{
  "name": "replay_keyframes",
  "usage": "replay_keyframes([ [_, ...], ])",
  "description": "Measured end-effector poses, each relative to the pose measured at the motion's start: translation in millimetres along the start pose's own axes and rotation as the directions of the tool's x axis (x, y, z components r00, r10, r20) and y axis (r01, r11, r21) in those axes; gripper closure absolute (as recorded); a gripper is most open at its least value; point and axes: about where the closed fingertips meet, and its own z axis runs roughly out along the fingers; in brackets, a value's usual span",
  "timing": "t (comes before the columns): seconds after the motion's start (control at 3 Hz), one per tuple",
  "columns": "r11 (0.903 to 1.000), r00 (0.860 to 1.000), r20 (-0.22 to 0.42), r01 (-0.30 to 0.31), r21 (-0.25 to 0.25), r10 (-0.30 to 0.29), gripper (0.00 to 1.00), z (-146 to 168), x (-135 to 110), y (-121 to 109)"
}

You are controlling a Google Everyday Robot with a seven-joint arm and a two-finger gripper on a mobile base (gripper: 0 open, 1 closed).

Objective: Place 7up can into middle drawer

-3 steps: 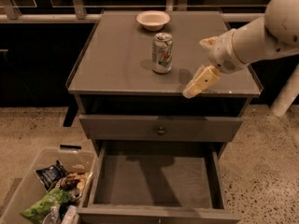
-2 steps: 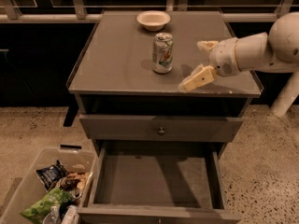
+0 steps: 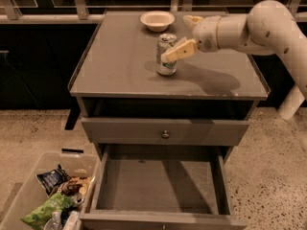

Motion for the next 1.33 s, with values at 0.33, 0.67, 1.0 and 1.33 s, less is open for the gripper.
replay_keyframes([
  [0.33, 0.9926, 0.993, -0.034, 0.112, -0.048, -0.113, 0.00, 52, -51, -21],
  [0.67, 0.9926, 0.993, -0.034, 0.112, -0.048, -0.113, 0.00, 52, -51, -20],
  [1.0, 0.9948, 0.994, -0.046, 0.097, -0.030, -0.099, 0.00, 26, -58, 21],
  [1.33, 0.9949, 0.994, -0.069, 0.080, -0.061, -0.084, 0.00, 34, -41, 36],
])
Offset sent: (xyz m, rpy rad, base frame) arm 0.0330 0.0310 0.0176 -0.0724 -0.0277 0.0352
